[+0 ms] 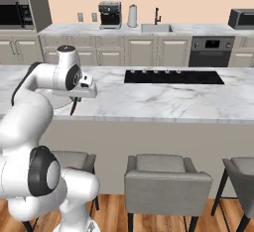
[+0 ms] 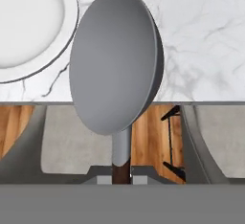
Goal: Take the fork and place it on the left side of the plate. Then take the spoon and place it on the right side of the plate. Make sure they're directly next to the plate.
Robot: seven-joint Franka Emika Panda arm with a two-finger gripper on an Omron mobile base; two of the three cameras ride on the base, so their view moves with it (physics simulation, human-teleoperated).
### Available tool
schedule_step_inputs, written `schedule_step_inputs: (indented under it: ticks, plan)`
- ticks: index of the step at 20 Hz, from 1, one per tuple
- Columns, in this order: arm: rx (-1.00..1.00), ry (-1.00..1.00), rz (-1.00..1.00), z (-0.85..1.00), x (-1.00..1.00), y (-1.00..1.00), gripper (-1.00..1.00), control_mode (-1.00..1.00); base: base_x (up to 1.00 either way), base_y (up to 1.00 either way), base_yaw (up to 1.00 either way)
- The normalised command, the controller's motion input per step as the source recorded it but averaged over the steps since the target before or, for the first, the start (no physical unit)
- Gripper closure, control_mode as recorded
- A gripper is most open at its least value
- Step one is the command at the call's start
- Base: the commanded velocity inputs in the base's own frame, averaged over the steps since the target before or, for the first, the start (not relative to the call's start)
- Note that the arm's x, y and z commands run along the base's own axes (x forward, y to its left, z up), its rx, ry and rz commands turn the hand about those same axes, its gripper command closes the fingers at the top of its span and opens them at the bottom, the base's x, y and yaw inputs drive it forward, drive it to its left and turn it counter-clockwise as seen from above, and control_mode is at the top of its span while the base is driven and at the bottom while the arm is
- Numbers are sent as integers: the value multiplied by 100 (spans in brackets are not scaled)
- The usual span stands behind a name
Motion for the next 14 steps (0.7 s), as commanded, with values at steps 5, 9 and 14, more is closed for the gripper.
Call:
schedule_step_inputs:
  ticks: [5,9,14]
  plan:
    - [0,5,0,-21,83,30,100,-100,0,0,0]
    - [0,1,0,-36,61,18,100,-100,0,0,0]
    - [0,0,0,-35,58,16,100,-100,0,0,0]
